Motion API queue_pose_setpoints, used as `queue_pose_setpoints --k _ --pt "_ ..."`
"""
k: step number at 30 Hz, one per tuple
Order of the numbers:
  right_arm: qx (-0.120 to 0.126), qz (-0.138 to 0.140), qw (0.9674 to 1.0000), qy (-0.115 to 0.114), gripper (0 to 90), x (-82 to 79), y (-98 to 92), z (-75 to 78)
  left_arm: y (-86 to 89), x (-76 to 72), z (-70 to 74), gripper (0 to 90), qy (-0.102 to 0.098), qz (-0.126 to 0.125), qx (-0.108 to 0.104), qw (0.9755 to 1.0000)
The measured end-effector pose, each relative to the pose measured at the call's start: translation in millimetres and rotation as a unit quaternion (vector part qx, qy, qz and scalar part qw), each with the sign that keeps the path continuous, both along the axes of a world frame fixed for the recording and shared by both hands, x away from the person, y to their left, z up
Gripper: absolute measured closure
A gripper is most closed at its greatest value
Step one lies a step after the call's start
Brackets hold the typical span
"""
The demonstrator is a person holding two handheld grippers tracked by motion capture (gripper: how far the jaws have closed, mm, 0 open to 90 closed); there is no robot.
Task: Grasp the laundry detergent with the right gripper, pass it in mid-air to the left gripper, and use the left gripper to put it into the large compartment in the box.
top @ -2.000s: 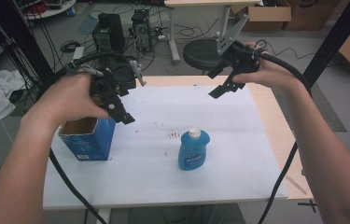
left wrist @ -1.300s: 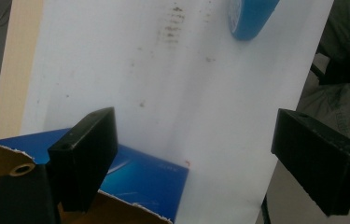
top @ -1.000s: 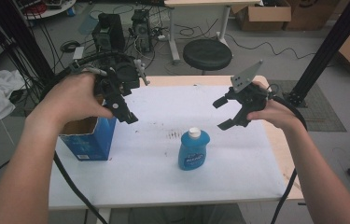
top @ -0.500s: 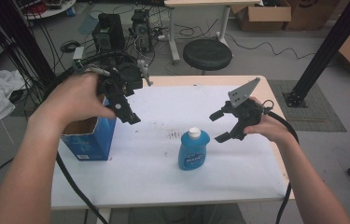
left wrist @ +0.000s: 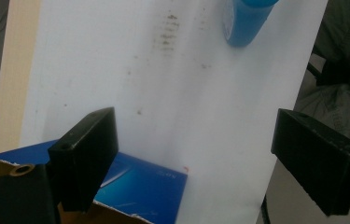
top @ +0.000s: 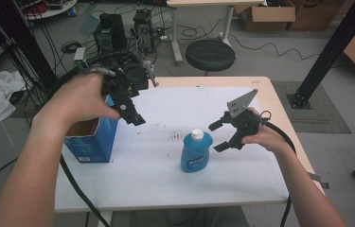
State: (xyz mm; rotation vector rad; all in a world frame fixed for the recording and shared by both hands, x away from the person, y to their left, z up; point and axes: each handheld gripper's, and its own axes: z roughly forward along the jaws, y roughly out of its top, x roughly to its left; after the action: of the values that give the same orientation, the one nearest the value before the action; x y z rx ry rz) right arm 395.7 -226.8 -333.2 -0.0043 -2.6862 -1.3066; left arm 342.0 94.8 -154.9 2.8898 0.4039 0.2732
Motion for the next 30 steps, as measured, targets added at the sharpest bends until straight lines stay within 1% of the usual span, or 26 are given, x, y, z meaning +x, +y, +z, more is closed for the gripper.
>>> queue_pose_setpoints --k 4,7,9,10,11,15,19,25,27,30 --pt "0.005 -0.001 1.0000 0.002 18.5 -1.3 1.8 -7.7 0.2 0.5 0.1 15.4 0.000 -0.002 0.003 1.0000" --pt "0.002 -0.003 1.0000 0.002 18.5 -2.4 4.5 -13.9 -0.4 0.5 -0.3 15.3 -0.001 0.000 -0.001 1.0000" --pt "0.004 -0.001 1.0000 0.007 18.6 -2.3 6.6 -17.3 -0.9 0.7 -0.5 15.3 -0.003 -0.001 0.000 1.0000" --pt "0.003 0.000 1.0000 0.008 18.6 -2.5 7.6 -18.3 -1.1 0.9 -0.8 15.3 -0.002 -0.001 0.000 1.0000" --pt "0.004 0.000 1.0000 0.006 19.0 -3.0 9.0 -19.6 -1.1 1.0 -0.9 15.3 -0.002 -0.002 0.001 1.0000" --pt "0.011 0.001 0.9999 0.007 20.0 -3.7 13.0 -23.0 0.1 1.2 -1.8 15.3 -0.002 0.000 -0.002 1.0000" --pt "0.016 0.002 0.9998 0.007 21.4 -4.9 18.1 -26.1 0.8 1.6 -2.6 15.3 0.000 -0.001 0.000 1.0000" --pt "0.014 0.008 0.9998 0.007 22.1 -6.4 25.3 -31.5 -0.2 1.3 -2.2 15.4 -0.001 -0.002 -0.001 1.0000" --pt "0.020 0.008 0.9997 0.008 23.5 -6.9 26.6 -32.9 -0.1 1.6 -1.7 15.4 -0.001 -0.004 0.001 1.0000" --pt "0.028 0.006 0.9995 0.012 24.4 -6.6 27.8 -35.9 -0.4 1.4 -2.3 15.4 0.000 -0.002 -0.001 1.0000"
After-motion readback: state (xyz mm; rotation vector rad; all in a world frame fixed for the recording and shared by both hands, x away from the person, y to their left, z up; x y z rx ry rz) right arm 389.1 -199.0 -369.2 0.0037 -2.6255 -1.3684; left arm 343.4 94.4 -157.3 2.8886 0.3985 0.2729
